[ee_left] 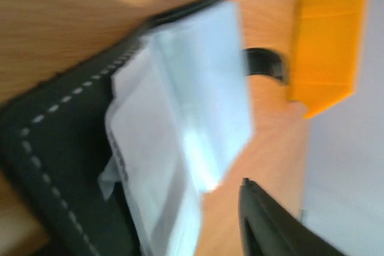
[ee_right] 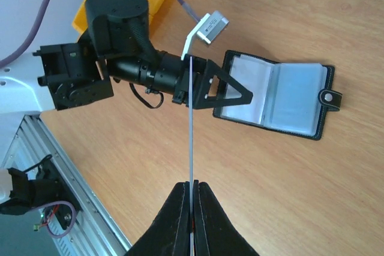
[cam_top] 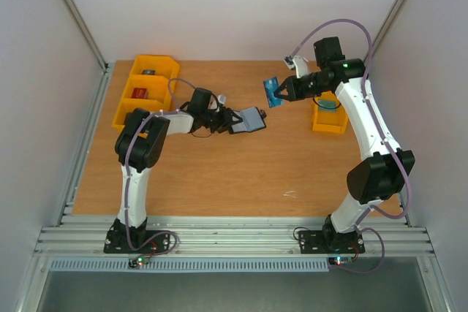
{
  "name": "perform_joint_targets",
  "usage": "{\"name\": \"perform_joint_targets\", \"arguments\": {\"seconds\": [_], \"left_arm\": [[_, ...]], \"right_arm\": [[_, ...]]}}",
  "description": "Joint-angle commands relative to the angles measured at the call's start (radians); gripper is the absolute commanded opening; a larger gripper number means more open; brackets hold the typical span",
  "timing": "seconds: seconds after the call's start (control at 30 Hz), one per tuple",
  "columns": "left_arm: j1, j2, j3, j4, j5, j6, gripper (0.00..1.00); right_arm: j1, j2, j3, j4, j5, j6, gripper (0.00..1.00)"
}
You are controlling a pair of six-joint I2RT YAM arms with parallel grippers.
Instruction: Take the credit cards out of the card holder
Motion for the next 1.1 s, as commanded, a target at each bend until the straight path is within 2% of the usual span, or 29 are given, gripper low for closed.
{"name": "perform_joint_targets", "arguments": {"seconds": [0.0,0.07,0.13,0.27,0.43,0.63,0.8,0.93,1.07], "left_arm": [[0.030,-0.065,0.024,-0.307,-0.163,0.113,0.56],[0.039,-0.090,0.033,-0.404,-0.181,0.187,0.70],[0.051,-0.124,0.047,-0.493,-0.185,0.261,0.77],[0.090,-0.258,0.044,-0.634,-0.114,0.399,0.80],[0.108,-0.504,0.052,-0.821,-0.017,0.668,0.82],[0.135,-0.752,0.059,-0.997,-0.036,0.932,0.84],[0.186,-0.880,0.062,-1.068,-0.127,0.932,0.85],[0.193,-0.942,0.059,-1.062,-0.316,0.838,0.86],[0.234,-0.935,0.055,-1.082,-0.507,0.719,0.89]], "right_arm": [[-0.005,-0.009,0.036,-0.019,-0.033,0.010,0.01],[-0.005,-0.019,0.032,-0.019,-0.045,0.024,0.01],[-0.002,-0.034,0.030,-0.022,-0.055,0.032,0.01],[0.013,-0.068,0.030,-0.033,-0.057,0.038,0.01],[0.065,-0.108,0.028,-0.037,-0.051,0.040,0.01],[0.141,-0.143,0.060,-0.059,-0.037,0.036,0.01],[0.203,-0.182,0.064,-0.075,-0.017,0.041,0.01],[0.251,-0.207,0.050,-0.091,0.017,0.047,0.01],[0.269,-0.228,0.026,-0.088,0.031,0.054,0.01]]}}
